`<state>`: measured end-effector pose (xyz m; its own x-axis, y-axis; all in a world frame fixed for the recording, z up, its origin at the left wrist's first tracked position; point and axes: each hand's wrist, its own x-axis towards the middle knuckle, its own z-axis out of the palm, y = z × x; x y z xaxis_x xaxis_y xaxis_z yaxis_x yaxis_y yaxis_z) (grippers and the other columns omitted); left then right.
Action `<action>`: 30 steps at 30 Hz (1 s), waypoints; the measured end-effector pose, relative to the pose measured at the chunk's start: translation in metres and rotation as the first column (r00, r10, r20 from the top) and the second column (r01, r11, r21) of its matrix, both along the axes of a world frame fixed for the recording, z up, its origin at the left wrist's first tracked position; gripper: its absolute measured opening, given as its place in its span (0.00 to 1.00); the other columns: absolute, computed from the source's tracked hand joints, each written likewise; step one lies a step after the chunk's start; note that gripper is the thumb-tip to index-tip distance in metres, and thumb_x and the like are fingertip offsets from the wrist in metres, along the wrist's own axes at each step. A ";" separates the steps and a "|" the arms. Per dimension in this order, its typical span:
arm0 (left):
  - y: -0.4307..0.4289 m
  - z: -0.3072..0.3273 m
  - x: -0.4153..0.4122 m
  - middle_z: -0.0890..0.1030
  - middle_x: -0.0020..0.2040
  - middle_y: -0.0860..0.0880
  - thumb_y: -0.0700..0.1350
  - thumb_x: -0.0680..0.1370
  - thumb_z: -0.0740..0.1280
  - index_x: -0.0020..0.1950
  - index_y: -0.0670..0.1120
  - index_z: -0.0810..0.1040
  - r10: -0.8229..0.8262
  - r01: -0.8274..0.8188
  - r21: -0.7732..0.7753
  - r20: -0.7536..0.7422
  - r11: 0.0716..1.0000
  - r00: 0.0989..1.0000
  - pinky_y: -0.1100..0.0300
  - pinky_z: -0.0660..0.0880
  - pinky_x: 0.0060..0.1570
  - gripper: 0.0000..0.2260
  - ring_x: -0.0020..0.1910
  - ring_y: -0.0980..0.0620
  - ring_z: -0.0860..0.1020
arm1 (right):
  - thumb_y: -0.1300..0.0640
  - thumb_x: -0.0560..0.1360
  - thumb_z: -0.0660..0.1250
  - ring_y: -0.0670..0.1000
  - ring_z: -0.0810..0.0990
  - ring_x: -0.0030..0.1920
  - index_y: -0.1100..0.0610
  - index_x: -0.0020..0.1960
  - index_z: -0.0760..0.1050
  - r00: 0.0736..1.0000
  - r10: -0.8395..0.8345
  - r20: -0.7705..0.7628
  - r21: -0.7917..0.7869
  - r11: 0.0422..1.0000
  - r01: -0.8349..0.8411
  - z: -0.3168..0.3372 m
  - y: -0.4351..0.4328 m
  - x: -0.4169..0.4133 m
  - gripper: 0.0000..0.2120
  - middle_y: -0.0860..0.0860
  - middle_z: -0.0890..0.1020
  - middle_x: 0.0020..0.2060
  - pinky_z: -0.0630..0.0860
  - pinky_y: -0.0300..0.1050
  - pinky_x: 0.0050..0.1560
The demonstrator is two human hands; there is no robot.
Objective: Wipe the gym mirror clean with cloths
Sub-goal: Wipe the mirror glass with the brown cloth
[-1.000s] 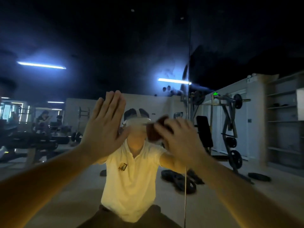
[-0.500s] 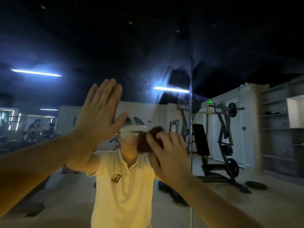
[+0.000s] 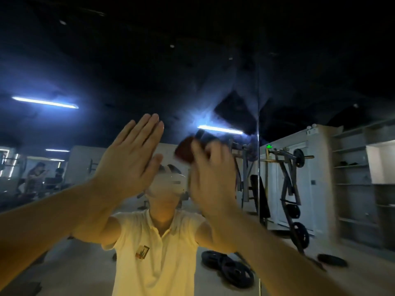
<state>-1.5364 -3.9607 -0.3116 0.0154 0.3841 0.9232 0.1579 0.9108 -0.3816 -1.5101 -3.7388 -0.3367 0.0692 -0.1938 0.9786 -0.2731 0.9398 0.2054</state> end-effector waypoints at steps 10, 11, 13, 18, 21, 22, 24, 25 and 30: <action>-0.012 -0.009 0.002 0.48 0.85 0.41 0.59 0.86 0.45 0.84 0.41 0.49 0.061 -0.062 0.023 0.042 0.998 0.997 0.42 0.50 0.82 0.32 0.84 0.44 0.45 | 0.47 0.81 0.61 0.55 0.74 0.59 0.49 0.73 0.72 0.979 -0.193 -0.066 0.061 0.979 0.197 0.121 0.050 0.013 0.20 0.55 0.73 0.60 0.74 0.51 0.60; -0.012 -0.012 0.001 0.47 0.85 0.41 0.59 0.86 0.45 0.84 0.41 0.48 0.055 -0.056 0.022 0.043 0.998 0.998 0.42 0.49 0.82 0.32 0.84 0.45 0.44 | 0.50 0.81 0.61 0.59 0.73 0.62 0.51 0.74 0.71 0.982 -0.178 -0.070 -0.123 0.978 0.168 0.132 0.042 0.007 0.22 0.58 0.72 0.63 0.72 0.54 0.64; -0.012 -0.013 -0.001 0.47 0.85 0.41 0.56 0.86 0.45 0.84 0.40 0.49 0.027 -0.028 0.021 0.040 0.999 0.999 0.43 0.49 0.82 0.30 0.84 0.45 0.44 | 0.51 0.79 0.61 0.60 0.71 0.65 0.51 0.75 0.70 0.989 -0.129 -0.071 -0.368 0.925 0.094 0.117 0.002 -0.002 0.24 0.59 0.70 0.67 0.71 0.56 0.66; -0.027 -0.010 0.007 0.58 0.83 0.40 0.49 0.82 0.50 0.82 0.38 0.59 -0.198 0.198 0.003 0.049 0.980 0.979 0.42 0.54 0.81 0.30 0.83 0.44 0.55 | 0.52 0.75 0.67 0.54 0.71 0.54 0.55 0.72 0.71 0.999 0.034 0.024 0.240 0.970 -0.039 -0.001 -0.059 0.001 0.25 0.56 0.70 0.57 0.76 0.49 0.51; -0.038 -0.014 0.007 0.54 0.84 0.40 0.53 0.85 0.47 0.83 0.38 0.55 -0.059 0.057 0.042 0.042 0.997 0.997 0.40 0.54 0.81 0.30 0.84 0.43 0.51 | 0.51 0.76 0.71 0.56 0.76 0.51 0.53 0.73 0.69 0.989 -0.145 -0.006 0.529 0.839 0.126 0.030 -0.009 0.006 0.27 0.57 0.74 0.56 0.79 0.52 0.49; -0.039 -0.015 0.006 0.52 0.84 0.40 0.55 0.85 0.46 0.84 0.39 0.53 -0.017 0.014 0.060 0.050 0.998 0.999 0.41 0.53 0.81 0.31 0.84 0.44 0.49 | 0.50 0.78 0.68 0.56 0.77 0.51 0.52 0.73 0.67 0.977 -0.212 -0.022 0.444 0.874 0.199 0.050 0.009 0.007 0.25 0.58 0.74 0.57 0.79 0.53 0.49; -0.038 -0.018 0.004 0.50 0.85 0.41 0.57 0.86 0.44 0.84 0.39 0.51 0.026 -0.030 0.068 0.056 0.997 0.998 0.41 0.52 0.81 0.31 0.84 0.45 0.47 | 0.51 0.81 0.62 0.58 0.78 0.49 0.52 0.72 0.68 0.973 -0.223 -0.057 0.050 0.973 0.226 0.091 0.049 0.009 0.20 0.59 0.75 0.57 0.77 0.53 0.50; -0.038 -0.018 0.003 0.50 0.85 0.41 0.58 0.86 0.44 0.84 0.39 0.50 0.029 -0.032 0.061 0.055 0.998 0.998 0.42 0.52 0.82 0.32 0.84 0.45 0.47 | 0.52 0.82 0.61 0.60 0.79 0.49 0.53 0.72 0.70 0.974 -0.220 -0.061 -0.166 0.964 0.207 0.105 0.065 0.009 0.19 0.60 0.75 0.58 0.76 0.54 0.51; -0.045 -0.022 0.003 0.51 0.85 0.41 0.57 0.85 0.48 0.84 0.39 0.51 -0.050 0.049 0.014 0.032 0.999 0.998 0.46 0.48 0.82 0.32 0.84 0.45 0.48 | 0.52 0.80 0.62 0.58 0.79 0.53 0.55 0.68 0.72 0.997 -0.077 -0.029 -0.503 0.862 0.052 0.109 -0.015 -0.002 0.18 0.59 0.74 0.61 0.78 0.54 0.55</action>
<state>-1.5338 -4.0052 -0.3333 0.0045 0.3715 0.9284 0.2147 0.9064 -0.3638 -1.5118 -3.7537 -0.2281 0.1209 0.3171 0.9407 -0.2104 0.9343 -0.2879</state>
